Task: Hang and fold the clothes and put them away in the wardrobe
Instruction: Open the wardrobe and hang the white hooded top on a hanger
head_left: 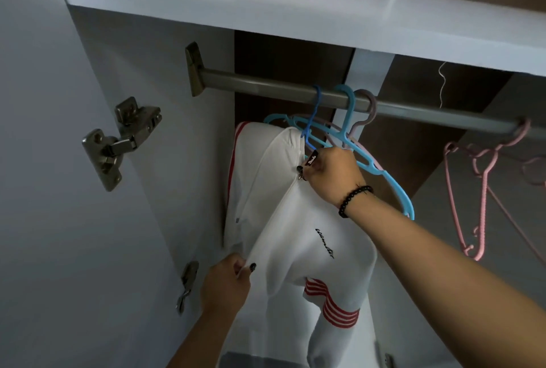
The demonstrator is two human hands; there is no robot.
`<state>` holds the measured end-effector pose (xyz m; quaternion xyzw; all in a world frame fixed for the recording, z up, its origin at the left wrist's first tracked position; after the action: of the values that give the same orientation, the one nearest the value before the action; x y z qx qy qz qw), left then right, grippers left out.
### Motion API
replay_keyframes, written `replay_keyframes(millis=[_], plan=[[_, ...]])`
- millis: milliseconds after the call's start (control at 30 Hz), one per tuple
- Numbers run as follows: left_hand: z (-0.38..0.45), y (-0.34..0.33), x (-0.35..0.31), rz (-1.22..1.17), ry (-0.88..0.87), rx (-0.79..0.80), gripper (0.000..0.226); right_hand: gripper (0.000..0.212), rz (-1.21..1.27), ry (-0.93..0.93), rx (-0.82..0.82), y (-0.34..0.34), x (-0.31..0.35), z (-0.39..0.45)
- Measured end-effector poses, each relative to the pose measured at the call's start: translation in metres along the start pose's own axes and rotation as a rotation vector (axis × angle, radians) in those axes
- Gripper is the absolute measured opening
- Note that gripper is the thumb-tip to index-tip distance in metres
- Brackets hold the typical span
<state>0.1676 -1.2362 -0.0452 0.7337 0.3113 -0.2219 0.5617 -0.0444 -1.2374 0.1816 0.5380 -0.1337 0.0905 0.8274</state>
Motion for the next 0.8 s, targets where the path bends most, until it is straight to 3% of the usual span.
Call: replay_keyframes(millis=[233,367,433,500,567,667,800], plan=[[0.017,-0.015,0.01,0.065,0.064,0.047,0.035,0.022,-0.091,-0.074,-0.117,0.012,-0.011,0.007],[0.027,-0.027,0.015,0.191,0.09,0.133,0.033,0.013,-0.079,0.143,-0.106,0.0,-0.002,0.001],[0.029,-0.031,0.004,0.232,0.032,0.21,0.022,0.003,0.005,0.222,-0.153,0.006,-0.004,-0.002],[0.029,-0.026,-0.026,0.211,-0.075,0.221,0.008,0.017,0.124,0.132,-0.227,0.018,-0.021,-0.008],[0.028,-0.009,-0.07,0.08,-0.17,0.134,0.011,0.024,0.241,-0.024,-0.184,0.014,-0.043,-0.018],[0.027,0.022,-0.137,-0.324,-0.252,0.069,0.025,0.022,0.413,-0.198,-0.056,-0.009,-0.064,-0.033],[0.017,0.055,-0.219,-0.445,-0.409,0.123,0.019,0.032,0.675,-0.258,0.037,-0.028,-0.078,-0.036]])
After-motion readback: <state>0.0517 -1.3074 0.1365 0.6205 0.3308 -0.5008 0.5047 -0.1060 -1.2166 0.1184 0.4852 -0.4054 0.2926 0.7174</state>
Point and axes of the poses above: each hand's wrist, its own z-axis towards the middle knuckle, its own y-axis out of the back of the hand, x = y × z, the point moved 7 cm from there along z, towards the middle knuckle, and after that the axes turned 14 degrees about y, right-handed, at the moved point
